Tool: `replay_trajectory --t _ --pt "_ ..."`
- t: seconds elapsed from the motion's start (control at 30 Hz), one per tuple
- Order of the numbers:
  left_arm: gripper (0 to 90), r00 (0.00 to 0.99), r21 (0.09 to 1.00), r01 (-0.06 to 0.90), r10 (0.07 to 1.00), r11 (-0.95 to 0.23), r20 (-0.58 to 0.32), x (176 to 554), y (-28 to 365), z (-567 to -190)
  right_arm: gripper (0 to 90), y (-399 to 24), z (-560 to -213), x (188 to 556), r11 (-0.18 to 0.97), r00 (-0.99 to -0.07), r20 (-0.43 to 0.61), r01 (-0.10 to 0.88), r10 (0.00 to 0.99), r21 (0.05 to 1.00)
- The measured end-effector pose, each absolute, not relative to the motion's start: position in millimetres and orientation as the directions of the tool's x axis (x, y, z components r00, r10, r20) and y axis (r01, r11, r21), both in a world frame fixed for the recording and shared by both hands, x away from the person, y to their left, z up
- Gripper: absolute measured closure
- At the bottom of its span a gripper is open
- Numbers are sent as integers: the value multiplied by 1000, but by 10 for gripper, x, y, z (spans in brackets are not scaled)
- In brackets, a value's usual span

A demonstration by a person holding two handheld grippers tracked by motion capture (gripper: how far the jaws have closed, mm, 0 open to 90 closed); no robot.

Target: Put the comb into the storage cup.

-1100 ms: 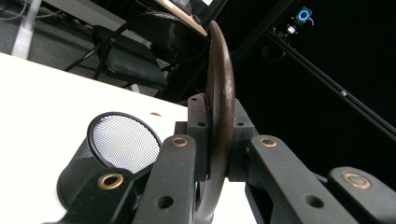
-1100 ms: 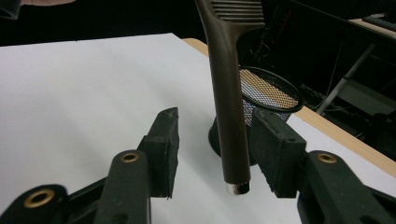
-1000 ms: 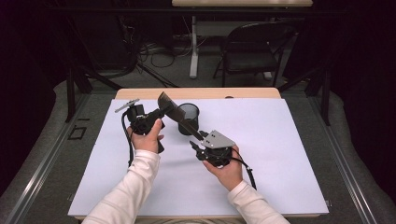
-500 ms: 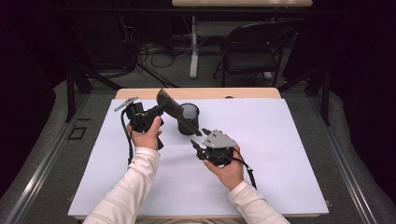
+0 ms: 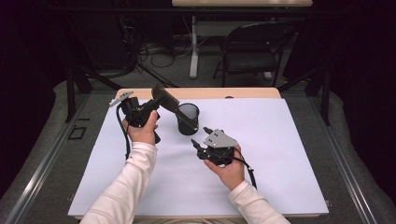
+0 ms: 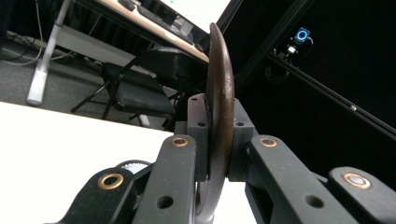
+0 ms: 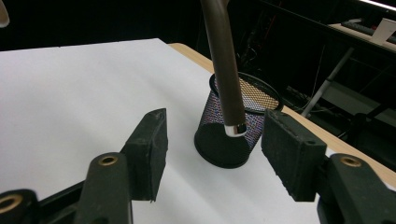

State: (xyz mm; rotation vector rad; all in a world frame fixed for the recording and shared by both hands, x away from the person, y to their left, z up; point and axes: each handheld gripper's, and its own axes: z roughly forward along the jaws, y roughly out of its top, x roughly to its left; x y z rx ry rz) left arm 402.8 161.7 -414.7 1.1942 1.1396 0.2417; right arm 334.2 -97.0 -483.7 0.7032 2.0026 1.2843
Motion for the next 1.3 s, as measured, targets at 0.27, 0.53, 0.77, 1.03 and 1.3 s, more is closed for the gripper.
replay_trajectory --t 0.27,0.53,0.77,1.03,1.3 --pt "842 476 835 366 689 411 -547 4025 1624 -4019 330 -993 -4828 3359 350 -641 -194 124 743 929" --pt "842 467 842 350 703 410 -536 4041 1644 -3952 302 -1018 -4813 3368 319 -648 -140 168 749 933" --pt "842 458 845 339 713 412 -531 4071 1662 -3904 303 -1073 -4775 3372 282 -650 -91 196 754 939" --pt "842 453 851 327 722 411 -523 4114 1685 -3868 319 -1149 -4748 3357 271 -667 -73 198 742 942" --pt "842 434 849 324 732 417 -525 4182 1716 -3859 208 -1195 -4716 3359 247 -682 -42 207 731 947"
